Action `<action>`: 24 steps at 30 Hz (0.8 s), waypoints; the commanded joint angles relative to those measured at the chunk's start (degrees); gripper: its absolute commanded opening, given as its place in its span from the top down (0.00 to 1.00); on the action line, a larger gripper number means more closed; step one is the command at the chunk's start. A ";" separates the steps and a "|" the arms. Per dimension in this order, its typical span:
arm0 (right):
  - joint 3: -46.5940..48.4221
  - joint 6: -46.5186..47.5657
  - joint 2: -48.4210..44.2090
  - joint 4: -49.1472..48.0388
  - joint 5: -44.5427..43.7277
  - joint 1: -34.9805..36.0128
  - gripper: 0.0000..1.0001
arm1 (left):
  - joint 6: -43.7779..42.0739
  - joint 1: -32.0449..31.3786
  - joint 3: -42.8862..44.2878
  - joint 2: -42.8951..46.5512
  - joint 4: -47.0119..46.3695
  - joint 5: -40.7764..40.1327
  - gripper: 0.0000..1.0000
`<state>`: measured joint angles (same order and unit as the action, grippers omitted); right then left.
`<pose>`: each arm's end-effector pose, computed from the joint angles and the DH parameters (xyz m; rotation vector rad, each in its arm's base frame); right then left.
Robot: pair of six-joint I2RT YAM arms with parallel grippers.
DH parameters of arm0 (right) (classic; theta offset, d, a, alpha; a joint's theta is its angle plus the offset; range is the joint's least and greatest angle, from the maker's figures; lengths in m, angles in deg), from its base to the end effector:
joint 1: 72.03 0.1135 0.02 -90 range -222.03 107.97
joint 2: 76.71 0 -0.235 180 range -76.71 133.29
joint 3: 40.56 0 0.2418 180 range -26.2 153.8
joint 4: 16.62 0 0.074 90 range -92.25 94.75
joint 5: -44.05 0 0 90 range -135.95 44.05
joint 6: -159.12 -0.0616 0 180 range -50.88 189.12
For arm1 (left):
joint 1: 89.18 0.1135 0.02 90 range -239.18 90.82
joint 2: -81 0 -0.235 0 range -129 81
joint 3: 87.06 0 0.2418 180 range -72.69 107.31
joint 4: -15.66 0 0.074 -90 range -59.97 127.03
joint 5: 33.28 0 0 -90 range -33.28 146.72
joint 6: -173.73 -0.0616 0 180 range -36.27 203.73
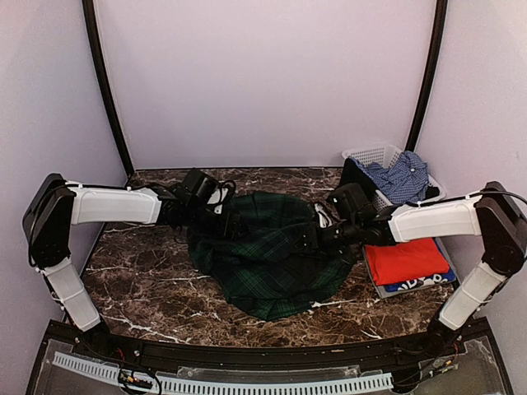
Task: Fold and stack the mixed laundry pile
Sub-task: Adjust the crumpled skirt at the center of the board.
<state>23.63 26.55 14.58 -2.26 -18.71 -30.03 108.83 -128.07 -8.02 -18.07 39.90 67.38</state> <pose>0.2316 0.2465 0.1530 -0.2653 2.5452 1.2277 0.2891 -0.2478 0.1688 0.3908 2.4271 -0.7432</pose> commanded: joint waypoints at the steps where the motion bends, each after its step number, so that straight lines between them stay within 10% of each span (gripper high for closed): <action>1: 2.38 0.27 -2.59 -4.99 -6.68 0.43 0.75 | 0.69 -0.17 -0.89 4.03 -1.16 0.96 0.21; 6: 5.99 6.63 -2.77 -5.43 -8.79 0.33 1.00 | -0.44 -0.22 -1.73 5.34 -2.41 1.19 0.20; 24: 34.24 44.00 -12.07 28.53 8.83 5.70 1.00 | -31.16 -3.14 -17.71 39.12 -23.03 7.98 0.16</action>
<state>53.35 61.85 9.05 20.10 -20.79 -26.45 89.38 -130.19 -23.63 15.61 21.71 69.04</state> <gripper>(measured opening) 0.025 0.848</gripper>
